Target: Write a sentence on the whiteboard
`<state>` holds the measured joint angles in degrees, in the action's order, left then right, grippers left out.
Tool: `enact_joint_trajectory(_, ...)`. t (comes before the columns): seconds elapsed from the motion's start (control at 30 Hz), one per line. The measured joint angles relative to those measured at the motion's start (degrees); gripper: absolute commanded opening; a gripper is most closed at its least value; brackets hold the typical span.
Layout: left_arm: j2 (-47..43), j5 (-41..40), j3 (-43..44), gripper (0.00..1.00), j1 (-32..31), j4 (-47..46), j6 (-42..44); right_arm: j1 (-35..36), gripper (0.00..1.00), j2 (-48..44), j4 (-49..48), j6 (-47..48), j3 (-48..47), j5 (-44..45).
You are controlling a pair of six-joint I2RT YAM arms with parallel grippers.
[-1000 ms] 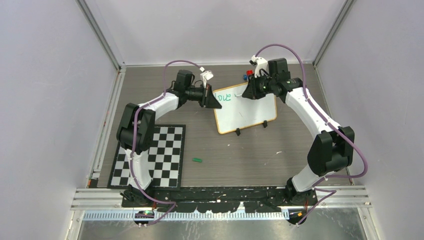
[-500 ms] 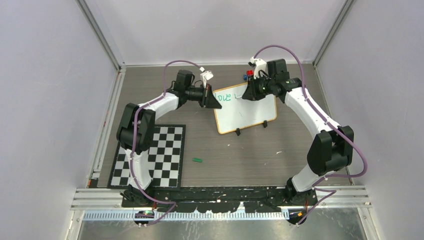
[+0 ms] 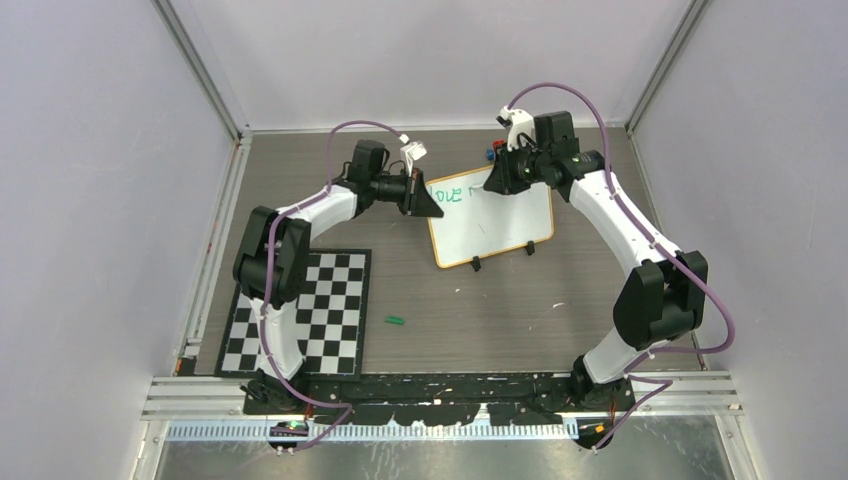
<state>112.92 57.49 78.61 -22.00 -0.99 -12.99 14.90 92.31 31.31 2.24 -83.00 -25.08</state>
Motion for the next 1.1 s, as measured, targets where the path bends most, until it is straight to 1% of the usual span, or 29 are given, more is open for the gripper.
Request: enact_joint_trajectory(1.1, 0.0, 0.0, -0.3, 0.00, 0.0, 0.0, -0.2, -0.9, 0.00, 0.0, 0.9, 0.0, 1.0, 0.2)
